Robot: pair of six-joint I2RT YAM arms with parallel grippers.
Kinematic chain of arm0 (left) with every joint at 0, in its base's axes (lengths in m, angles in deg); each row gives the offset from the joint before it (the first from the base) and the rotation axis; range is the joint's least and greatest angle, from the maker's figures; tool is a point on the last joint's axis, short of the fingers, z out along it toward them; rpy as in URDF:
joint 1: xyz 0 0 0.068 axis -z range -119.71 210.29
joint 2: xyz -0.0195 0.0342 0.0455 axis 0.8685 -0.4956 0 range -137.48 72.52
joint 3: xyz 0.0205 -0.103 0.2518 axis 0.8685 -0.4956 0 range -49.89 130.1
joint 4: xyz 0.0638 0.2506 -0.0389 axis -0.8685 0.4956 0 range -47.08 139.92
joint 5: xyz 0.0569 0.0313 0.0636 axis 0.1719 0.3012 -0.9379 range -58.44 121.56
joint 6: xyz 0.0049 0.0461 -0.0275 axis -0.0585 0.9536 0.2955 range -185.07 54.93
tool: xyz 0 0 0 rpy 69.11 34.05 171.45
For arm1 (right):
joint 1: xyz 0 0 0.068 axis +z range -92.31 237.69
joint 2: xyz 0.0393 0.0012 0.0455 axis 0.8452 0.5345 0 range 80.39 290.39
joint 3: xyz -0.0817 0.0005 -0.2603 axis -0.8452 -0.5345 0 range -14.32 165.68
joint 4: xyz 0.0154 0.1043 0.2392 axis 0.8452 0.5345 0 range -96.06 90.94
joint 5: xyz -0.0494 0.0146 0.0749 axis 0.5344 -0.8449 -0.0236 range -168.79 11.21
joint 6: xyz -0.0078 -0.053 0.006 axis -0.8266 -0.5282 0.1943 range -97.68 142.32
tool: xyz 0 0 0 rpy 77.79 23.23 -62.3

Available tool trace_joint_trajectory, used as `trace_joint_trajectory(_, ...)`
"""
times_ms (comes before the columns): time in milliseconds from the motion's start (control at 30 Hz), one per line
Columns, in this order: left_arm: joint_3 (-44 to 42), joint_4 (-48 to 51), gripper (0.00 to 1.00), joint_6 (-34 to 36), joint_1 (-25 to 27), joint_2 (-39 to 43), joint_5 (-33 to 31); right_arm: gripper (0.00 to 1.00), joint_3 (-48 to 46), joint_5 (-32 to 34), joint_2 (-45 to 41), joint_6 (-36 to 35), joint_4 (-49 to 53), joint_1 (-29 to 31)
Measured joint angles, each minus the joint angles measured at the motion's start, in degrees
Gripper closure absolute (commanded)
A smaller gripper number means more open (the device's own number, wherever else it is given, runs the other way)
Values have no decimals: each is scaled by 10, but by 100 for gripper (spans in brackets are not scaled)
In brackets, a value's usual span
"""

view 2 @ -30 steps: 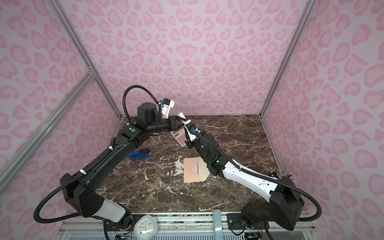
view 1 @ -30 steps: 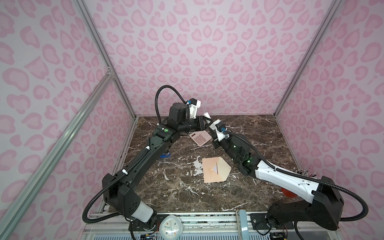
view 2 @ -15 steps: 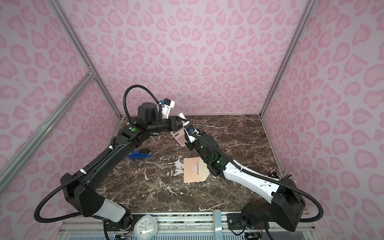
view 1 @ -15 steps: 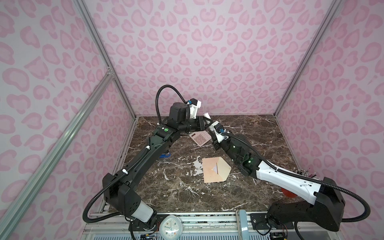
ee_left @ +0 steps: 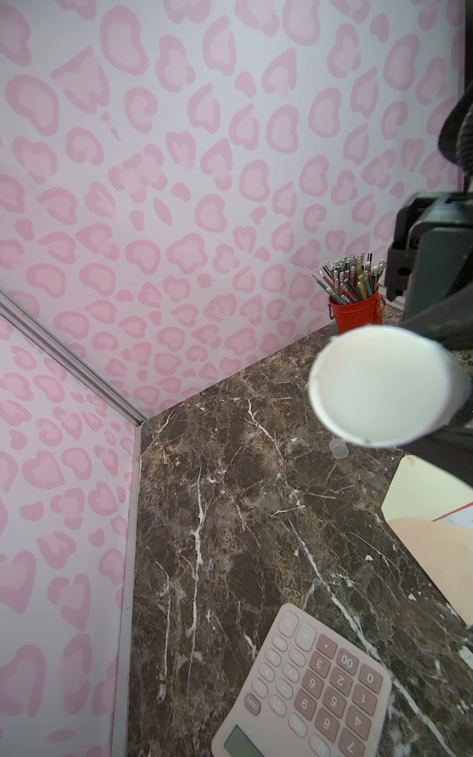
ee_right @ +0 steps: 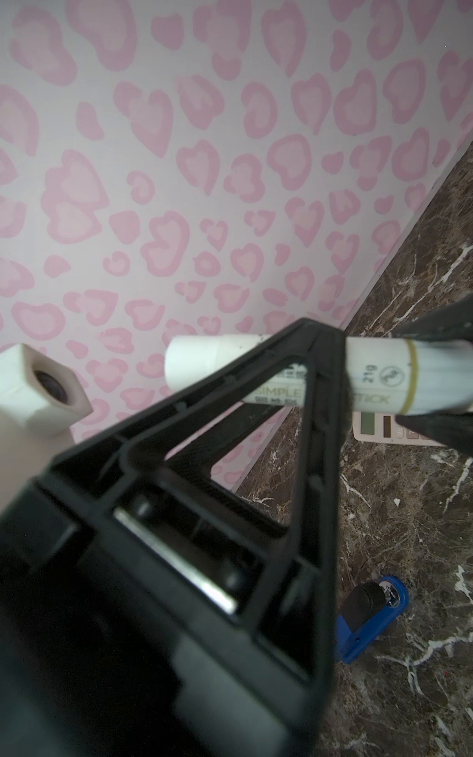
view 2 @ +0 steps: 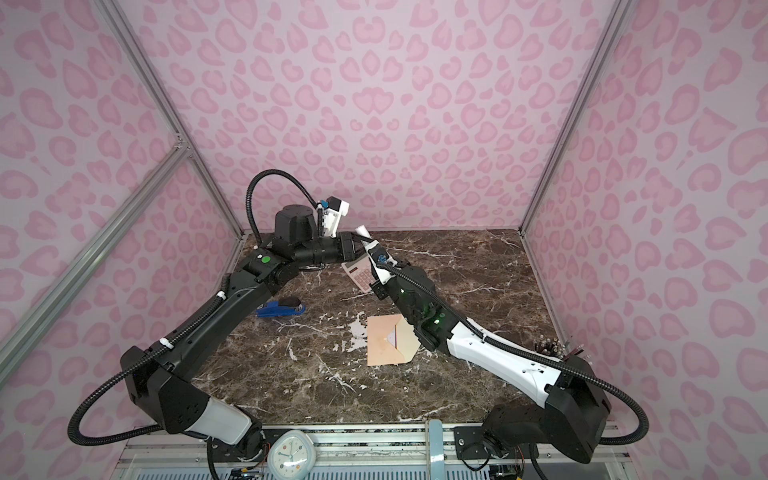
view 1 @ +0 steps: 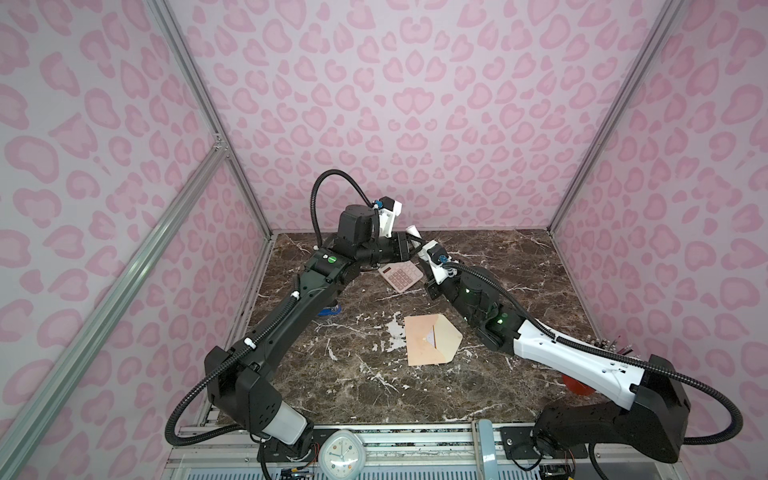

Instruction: Place the letter into the envelope and seal it

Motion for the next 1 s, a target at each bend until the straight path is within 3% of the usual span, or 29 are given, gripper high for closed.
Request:
trace_joint_trajectory(133, -19, -37, 96, 1, -2, 9, 15, 85, 17, -29, -7, 28, 33, -6)
trace_joint_trajectory(333, -33, -97, 96, 21, -17, 11, 70, 89, 42, -122, -12, 107, 54, -35)
trace_joint_trajectory(533, -65, -192, 96, 22, -39, 16, 147, 90, 38, -271, -11, 239, 9, -82)
trace_joint_trajectory(733, -97, -315, 96, -23, -42, 18, 187, 89, 20, -406, 4, 396, -102, -122)
trace_joint_trajectory(867, -103, -350, 96, -44, -45, 23, 206, 78, 19, -457, 13, 455, -146, -130)
trace_joint_trajectory(1000, -118, -357, 96, -48, -49, 35, 219, 58, 21, -469, 5, 432, -125, -126)
